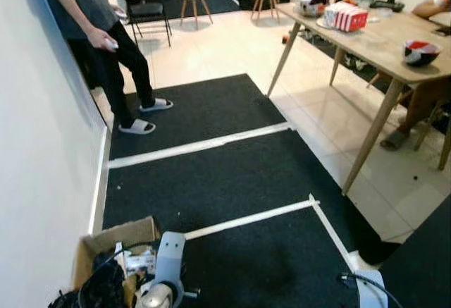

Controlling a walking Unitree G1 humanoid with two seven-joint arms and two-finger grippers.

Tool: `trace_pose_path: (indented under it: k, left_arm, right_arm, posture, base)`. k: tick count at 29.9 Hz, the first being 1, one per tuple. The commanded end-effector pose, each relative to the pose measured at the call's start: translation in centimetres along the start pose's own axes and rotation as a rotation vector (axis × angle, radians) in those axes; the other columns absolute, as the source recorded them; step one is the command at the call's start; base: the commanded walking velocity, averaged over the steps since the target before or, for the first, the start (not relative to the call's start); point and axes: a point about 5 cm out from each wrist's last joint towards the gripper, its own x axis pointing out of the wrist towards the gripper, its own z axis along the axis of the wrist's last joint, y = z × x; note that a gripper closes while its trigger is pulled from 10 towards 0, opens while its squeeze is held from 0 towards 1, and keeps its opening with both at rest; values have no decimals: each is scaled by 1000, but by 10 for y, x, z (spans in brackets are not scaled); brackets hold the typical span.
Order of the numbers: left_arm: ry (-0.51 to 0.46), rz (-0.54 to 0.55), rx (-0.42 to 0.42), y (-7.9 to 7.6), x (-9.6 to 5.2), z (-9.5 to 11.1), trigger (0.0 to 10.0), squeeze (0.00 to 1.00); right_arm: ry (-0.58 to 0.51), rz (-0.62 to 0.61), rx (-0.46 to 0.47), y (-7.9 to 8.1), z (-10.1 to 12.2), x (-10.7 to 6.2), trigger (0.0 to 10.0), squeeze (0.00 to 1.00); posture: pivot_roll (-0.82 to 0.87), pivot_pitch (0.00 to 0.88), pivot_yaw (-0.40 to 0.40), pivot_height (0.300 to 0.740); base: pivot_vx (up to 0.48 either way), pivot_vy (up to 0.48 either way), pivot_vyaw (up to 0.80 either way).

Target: Restocking fridge

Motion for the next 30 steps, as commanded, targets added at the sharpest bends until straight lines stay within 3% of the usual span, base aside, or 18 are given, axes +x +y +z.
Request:
trace_pose_path:
  k: [1,30]
  left_arm:
    - [-6,-4,1,1,-1,0,10000,0]
    - [-4,-13,-3,1,0,1,10000,0]
  right_arm:
    - [2,1,7,3,0,0,10000,0]
    - [-4,3,8,6,0,0,10000,0]
  posture:
    - [-34,60,20,740]
    - [-39,49,31,740]
  base:
    - [0,0,0]
    - [350,0,0]
